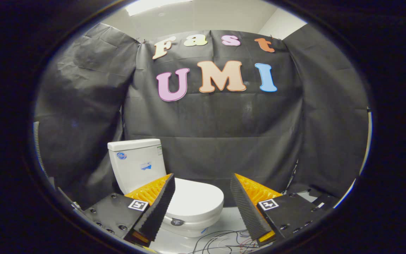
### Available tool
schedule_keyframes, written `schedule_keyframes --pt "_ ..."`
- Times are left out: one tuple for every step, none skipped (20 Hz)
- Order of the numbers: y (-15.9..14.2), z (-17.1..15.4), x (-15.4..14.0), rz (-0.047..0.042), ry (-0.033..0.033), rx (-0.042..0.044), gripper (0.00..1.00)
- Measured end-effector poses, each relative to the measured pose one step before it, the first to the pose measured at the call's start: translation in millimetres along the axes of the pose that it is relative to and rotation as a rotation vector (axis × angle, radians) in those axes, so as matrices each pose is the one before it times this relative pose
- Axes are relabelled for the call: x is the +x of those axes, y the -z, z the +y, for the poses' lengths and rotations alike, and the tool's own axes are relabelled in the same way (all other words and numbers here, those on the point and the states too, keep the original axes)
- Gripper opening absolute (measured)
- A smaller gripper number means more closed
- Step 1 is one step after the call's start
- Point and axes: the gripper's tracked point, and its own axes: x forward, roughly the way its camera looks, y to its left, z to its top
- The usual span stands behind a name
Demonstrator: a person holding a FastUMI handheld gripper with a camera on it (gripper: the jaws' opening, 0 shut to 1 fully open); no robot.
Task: Open the toilet lid.
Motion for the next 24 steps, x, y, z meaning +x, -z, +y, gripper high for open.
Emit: schedule_keyframes --pt "1.13 0.21 1.51 0.02029 0.00112 0.00283 0.94" --pt "6.75 1.70 5.48 0.00308 -0.00493 -0.01253 0.93" --pt "5.91 1.30 11.76 0.01773 -0.00044 0.00599 0.91" --pt "2.52 0.17 0.58 0.02975 0.00089 -0.00252 0.89" --pt "3.62 0.55 0.48 0.01632 -0.00008 -0.00148 0.89" --pt "-0.64 0.11 1.32 0.00830 -0.00353 0.00007 0.89" --pt "-2.20 0.32 1.87 -0.00460 -0.00064 0.00023 0.89" --pt "-1.58 -0.39 1.80 -0.00683 -0.00085 0.00010 0.89" --pt "-0.45 0.19 3.46 -0.00135 -0.00097 -0.00034 0.89" --pt "0.72 0.39 3.27 -0.00505 -0.00053 0.00090 0.89" --pt "-0.26 0.41 2.64 -0.00124 -0.00092 -0.00113 0.89" --pt "0.40 0.60 1.80 0.00117 -0.00040 0.00094 0.89" --pt "0.32 -0.09 1.68 0.00230 -0.00039 -0.00045 0.89" --pt "-0.21 0.13 1.65 -0.00562 -0.00074 -0.00009 0.89" --pt "-4.96 1.26 3.62 -0.01558 -0.00291 0.00100 0.89" --pt "-1.51 0.73 4.90 -0.00927 -0.00349 0.00074 0.89" --pt "1.46 2.25 5.06 0.00289 -0.00638 -0.00118 0.89" --pt "3.54 4.86 9.06 0.00660 -0.01422 -0.00809 0.89" --pt "-1.04 7.46 7.45 -0.00279 -0.01864 -0.01151 0.89" --pt "-6.27 4.16 9.41 -0.01968 -0.01215 0.01319 0.89" --pt "-4.97 8.43 9.68 -0.02563 -0.01720 0.01731 0.89" --pt "-3.52 7.76 11.20 -0.02071 -0.00719 0.01770 0.89" --pt "-0.76 5.74 9.94 -0.01581 0.00643 0.01987 0.89" --pt "0.85 3.75 7.91 -0.02068 0.01471 0.02844 0.89"
